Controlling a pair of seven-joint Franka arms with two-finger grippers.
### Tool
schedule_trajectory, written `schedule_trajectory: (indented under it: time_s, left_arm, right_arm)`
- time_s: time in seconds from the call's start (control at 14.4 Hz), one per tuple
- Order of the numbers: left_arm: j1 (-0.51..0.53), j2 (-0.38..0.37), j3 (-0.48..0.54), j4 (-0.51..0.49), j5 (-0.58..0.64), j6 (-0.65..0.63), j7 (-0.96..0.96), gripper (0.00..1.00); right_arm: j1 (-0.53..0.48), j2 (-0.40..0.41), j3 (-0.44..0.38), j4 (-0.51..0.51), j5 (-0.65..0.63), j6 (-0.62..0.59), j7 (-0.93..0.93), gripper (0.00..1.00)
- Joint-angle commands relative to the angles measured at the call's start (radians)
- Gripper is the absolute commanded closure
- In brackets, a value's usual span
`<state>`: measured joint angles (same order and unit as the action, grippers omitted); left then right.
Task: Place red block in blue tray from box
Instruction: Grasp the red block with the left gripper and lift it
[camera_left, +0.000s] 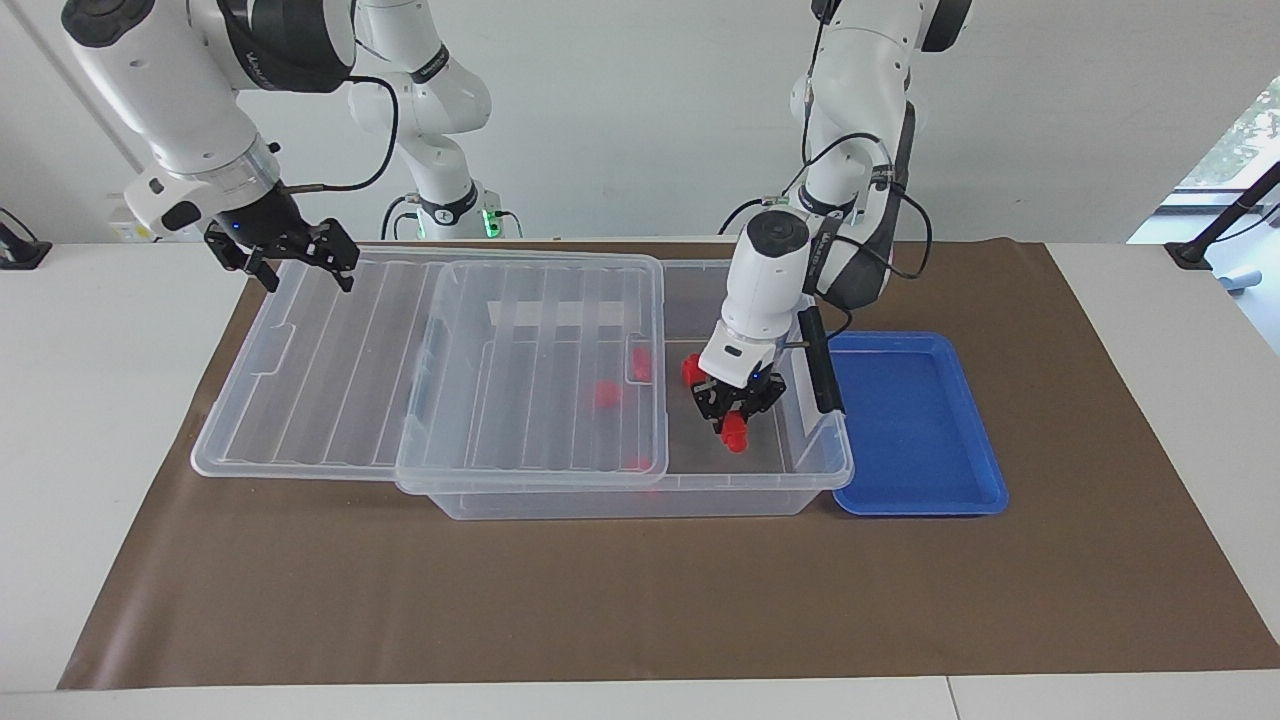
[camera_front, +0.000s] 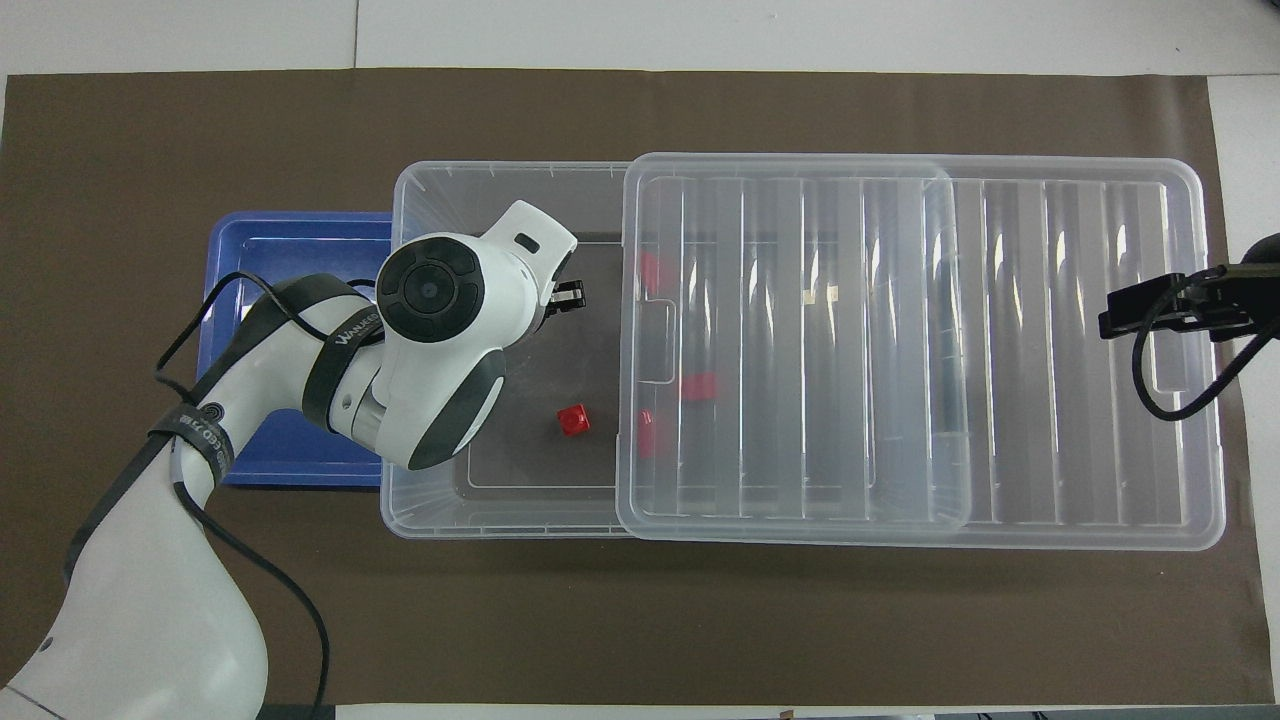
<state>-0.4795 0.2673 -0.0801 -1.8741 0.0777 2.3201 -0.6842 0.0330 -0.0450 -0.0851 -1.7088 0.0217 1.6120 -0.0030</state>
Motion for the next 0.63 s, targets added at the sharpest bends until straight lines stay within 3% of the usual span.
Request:
schedule_trajectory:
  time_s: [0.0,0.07,0.14,0.21,0.28,0.56]
  left_arm:
    - [-0.004,-0.104,0.006,0.0,0.008,-0.121,-0.015,1.0]
    - [-0.004,-0.137,0.006,0.003,0.007,-0.16,-0.012,1.0]
    - [-0.002,-0.175,0.009,0.003,0.007,-0.201,-0.009,1.0]
    - [-0.002,-0.204,0.011,0.001,0.007,-0.238,-0.008,1.0]
    - [0.001,-0.233,0.016,-0.003,0.007,-0.269,-0.002,1.0]
    - [0.097,-0.283,0.017,-0.005,-0.025,-0.346,0.176,1.0]
  right_arm:
    - [-0.01,-0.027,0.002,-0.034,-0.002,0.023,-0.017,0.0]
    - [-0.011,-0.027,0.002,-0.035,-0.002,0.031,-0.034,0.0]
    - [-0.025,-0.027,-0.001,-0.037,-0.002,0.042,-0.067,0.36]
    - [-0.05,-0.027,-0.001,-0.038,-0.002,0.043,-0.118,0.78]
    - [-0.064,-0.027,-0.002,-0.046,-0.002,0.046,-0.158,1.0]
    - [-0.171,-0.062,-0.004,-0.153,-0.003,0.181,-0.346,1.0]
